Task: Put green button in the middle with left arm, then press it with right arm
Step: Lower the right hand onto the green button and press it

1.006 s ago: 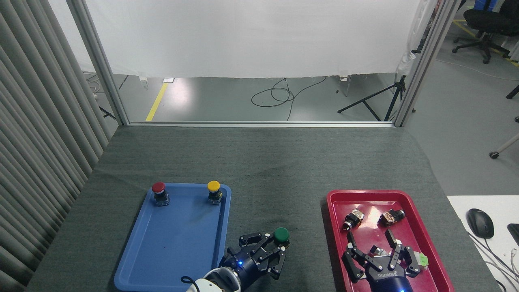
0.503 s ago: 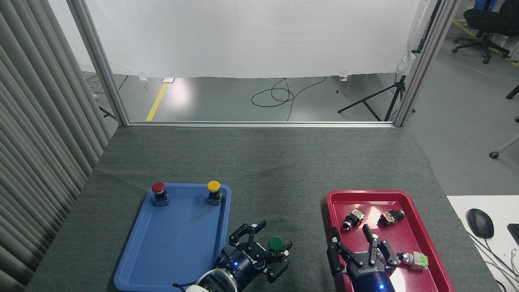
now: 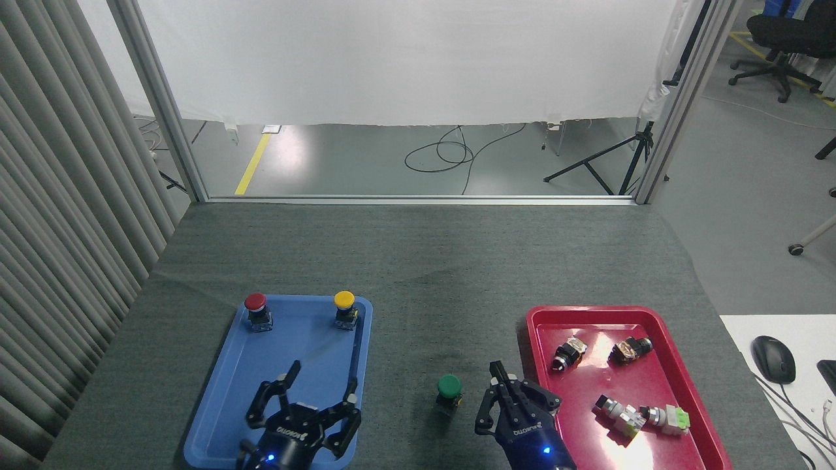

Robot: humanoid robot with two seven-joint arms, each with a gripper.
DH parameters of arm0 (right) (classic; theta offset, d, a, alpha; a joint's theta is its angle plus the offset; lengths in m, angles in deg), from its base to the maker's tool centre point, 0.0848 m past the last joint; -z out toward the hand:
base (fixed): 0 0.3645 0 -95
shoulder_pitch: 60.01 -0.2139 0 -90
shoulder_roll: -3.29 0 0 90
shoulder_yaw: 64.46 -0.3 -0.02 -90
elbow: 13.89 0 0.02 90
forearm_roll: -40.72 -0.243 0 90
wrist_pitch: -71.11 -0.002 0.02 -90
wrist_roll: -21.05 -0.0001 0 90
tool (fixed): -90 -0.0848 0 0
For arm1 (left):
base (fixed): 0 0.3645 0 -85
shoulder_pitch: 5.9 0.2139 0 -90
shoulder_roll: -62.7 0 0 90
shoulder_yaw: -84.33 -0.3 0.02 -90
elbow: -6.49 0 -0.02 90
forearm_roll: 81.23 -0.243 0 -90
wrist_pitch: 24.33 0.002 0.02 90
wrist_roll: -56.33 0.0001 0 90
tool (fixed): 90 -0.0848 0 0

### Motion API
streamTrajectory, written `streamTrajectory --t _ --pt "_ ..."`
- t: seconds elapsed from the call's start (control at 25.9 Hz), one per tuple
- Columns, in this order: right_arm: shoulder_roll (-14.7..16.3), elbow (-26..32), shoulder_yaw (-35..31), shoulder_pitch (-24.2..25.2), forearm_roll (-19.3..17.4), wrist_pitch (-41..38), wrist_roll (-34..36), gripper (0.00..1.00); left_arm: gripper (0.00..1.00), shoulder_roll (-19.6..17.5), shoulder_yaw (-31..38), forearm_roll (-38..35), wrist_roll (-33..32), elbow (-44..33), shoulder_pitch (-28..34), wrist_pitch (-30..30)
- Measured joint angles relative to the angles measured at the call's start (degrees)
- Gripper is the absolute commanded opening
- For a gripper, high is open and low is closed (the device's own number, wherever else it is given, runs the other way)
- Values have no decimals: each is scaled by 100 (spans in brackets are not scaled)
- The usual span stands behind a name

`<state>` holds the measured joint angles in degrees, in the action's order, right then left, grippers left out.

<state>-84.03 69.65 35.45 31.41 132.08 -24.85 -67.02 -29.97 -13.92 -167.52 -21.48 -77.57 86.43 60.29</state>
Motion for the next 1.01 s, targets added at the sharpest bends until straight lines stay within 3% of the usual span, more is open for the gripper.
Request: streamTrajectory --t 0.23,0.39,0.58,0.85,1.01 --pt "-255 -593 401 -296 58 109 -41 0 100 56 762 45 215 -91 462 82" --pt "-365 -1130 574 -455 32 185 -73 0 100 53 930 357 216 -73 443 47" --pt "-361 -1344 622 -496 1 236 58 0 100 -7 1228 810 204 -44 262 42" --pt "-265 -784 614 -489 -114 526 -108 1 100 -138 1296 915 193 -24 218 6" --pt "-159 -470 551 -419 -229 602 109 10 100 -186 1317 928 193 -48 216 1"
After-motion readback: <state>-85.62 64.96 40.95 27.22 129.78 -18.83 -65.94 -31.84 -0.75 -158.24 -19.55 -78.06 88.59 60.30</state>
